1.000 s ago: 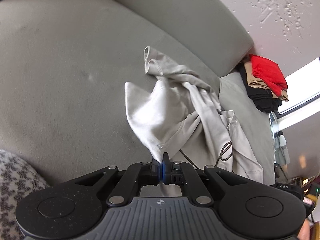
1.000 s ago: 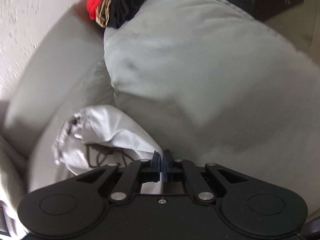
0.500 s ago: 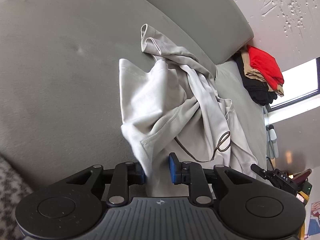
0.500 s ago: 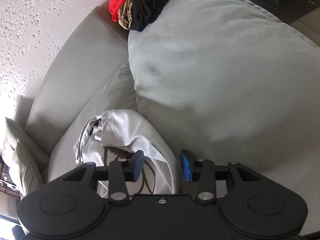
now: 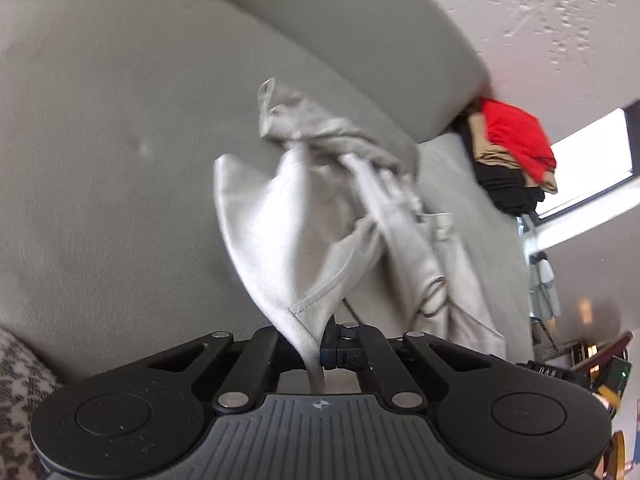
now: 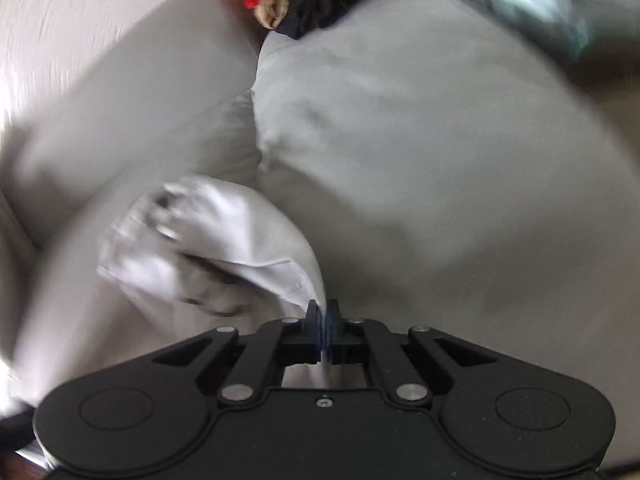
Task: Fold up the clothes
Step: 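Close the left tool on a t-shirt corner while the right tool holds another, then lift the t-shirt with both tools and shake it out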
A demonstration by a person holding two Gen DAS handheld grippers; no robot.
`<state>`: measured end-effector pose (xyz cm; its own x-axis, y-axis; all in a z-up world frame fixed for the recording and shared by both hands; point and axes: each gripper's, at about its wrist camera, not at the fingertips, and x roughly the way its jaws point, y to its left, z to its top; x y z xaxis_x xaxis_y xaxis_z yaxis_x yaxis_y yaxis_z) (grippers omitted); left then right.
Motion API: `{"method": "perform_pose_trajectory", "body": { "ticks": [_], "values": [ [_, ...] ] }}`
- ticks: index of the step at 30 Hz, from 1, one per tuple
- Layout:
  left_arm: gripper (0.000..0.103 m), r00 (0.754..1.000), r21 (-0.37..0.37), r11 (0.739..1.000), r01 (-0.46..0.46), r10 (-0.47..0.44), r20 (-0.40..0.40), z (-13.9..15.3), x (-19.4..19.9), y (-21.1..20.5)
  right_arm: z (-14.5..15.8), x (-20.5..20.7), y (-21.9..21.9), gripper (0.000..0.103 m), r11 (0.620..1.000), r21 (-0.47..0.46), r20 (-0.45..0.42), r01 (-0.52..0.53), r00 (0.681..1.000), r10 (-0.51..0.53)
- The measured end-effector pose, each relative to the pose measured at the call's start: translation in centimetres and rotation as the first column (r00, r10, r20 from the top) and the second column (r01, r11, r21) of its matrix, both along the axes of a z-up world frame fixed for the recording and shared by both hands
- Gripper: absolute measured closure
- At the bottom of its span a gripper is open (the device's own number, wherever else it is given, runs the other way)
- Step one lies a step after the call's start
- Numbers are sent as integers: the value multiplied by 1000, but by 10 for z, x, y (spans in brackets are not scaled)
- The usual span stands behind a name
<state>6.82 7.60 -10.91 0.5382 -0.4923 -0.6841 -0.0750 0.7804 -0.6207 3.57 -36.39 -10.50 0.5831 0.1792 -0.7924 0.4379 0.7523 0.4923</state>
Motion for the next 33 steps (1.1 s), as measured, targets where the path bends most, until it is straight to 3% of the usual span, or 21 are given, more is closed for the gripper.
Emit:
{"method": "perform_pose_trajectory", "body": {
  "ticks": [2, 6, 9, 11, 13, 15, 16, 17, 19, 20, 23, 25, 27, 29, 32, 33],
  "values": [
    [103, 999, -8, 1000, 19, -19, 30, 18, 1, -2, 0, -8, -6, 101, 969, 244, 62, 44, 996, -61],
    [103, 991, -35, 999, 30, -25, 130, 77, 13, -1, 18, -12, 2, 101, 839, 544, 223, 15, 961, -162],
    [103, 974, -87, 996, 1, 19, 227, 137, 21, 12, 62, -12, 0, 101, 754, 655, 381, -43, 881, -281],
    [103, 946, -155, 987, -34, 82, 315, 181, 16, 32, 101, -20, -6, 101, 723, 685, 487, -90, 794, -362],
    [103, 899, -240, 968, -72, 167, 405, 225, 0, 58, 145, -40, -15, 101, 742, 660, 590, -116, 691, -417],
    [103, 848, -259, 959, -116, 232, 477, 256, -22, 73, 184, -62, -22, 101, 784, 611, 670, -108, 598, -439],
    [103, 822, -257, 956, -145, 260, 507, 270, -34, 79, 201, -73, -24, 101, 822, 566, 689, -64, 584, -429],
    [103, 808, -243, 954, -173, 279, 520, 280, -44, 81, 212, -79, -23, 101, 844, 536, 690, -30, 592, -417],
    [103, 780, -257, 950, -180, 297, 551, 296, -65, 81, 231, -93, -19, 101, 859, 511, 695, -24, 600, -397],
    [103, 748, -264, 949, -170, 299, 592, 305, -80, 80, 242, -104, -14, 101, 871, 490, 719, -33, 581, -382],
    [103, 625, -276, 949, -154, 310, 717, 336, -125, 77, 279, -141, 0, 101, 911, 405, 820, -79, 473, -324],
    [103, 564, -278, 946, -167, 322, 760, 352, -149, 80, 301, -167, 8, 101, 935, 347, 867, -79, 406, -287],
    [103, 547, -279, 943, -181, 333, 768, 362, -157, 82, 315, -176, 13, 101, 944, 316, 886, -96, 387, -257],
    [103, 551, -265, 942, -205, 335, 765, 367, -152, 81, 324, -175, 18, 101, 952, 290, 894, -102, 384, -231],
    [103, 606, -213, 946, -245, 321, 728, 358, -118, 75, 329, -156, 26, 101, 963, 259, 886, -79, 417, -204],
    [103, 648, -190, 949, -252, 312, 694, 345, -100, 77, 322, -134, 26, 101, 964, 259, 868, -60, 453, -205]
  ]
}}
